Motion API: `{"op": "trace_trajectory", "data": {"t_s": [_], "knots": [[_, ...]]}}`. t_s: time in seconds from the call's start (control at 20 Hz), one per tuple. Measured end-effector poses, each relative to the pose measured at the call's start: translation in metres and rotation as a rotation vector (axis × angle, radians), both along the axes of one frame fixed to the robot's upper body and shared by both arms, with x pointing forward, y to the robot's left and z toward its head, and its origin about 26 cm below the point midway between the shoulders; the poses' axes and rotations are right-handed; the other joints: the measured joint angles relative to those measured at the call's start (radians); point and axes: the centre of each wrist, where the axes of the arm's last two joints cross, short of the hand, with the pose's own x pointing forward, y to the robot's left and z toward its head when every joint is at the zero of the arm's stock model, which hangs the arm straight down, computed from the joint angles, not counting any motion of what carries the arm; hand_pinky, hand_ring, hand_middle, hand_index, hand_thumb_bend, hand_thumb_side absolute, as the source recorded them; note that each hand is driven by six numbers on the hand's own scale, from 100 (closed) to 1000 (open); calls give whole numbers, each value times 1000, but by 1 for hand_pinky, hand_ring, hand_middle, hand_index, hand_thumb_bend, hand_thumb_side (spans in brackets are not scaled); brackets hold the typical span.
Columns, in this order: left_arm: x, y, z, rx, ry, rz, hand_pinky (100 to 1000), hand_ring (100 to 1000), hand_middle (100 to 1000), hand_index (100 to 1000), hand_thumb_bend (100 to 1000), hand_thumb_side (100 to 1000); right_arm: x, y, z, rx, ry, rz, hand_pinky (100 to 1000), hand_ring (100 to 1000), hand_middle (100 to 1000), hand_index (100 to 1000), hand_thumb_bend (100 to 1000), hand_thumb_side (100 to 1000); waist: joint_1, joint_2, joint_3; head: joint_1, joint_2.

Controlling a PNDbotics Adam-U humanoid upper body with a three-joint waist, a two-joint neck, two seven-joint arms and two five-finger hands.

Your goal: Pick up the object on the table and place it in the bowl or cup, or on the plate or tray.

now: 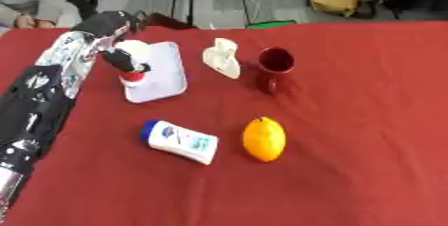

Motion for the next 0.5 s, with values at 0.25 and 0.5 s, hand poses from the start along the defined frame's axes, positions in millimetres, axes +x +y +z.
{"op": "trace_trajectory", "data": {"t_s": [0.25,0.5], "knots": [[0,2,-2,-74,-116,1,594,564,687,868,761,456,0,0,0,0,0,0,535,632,825,881,485,711,0,0,0,0,0],[-1,0,5,-152,-214,-24,676,662,755,900,927,615,0,0,0,-1,2,1,535,630,823,881,482,711,0,0,0,0,0]]}}
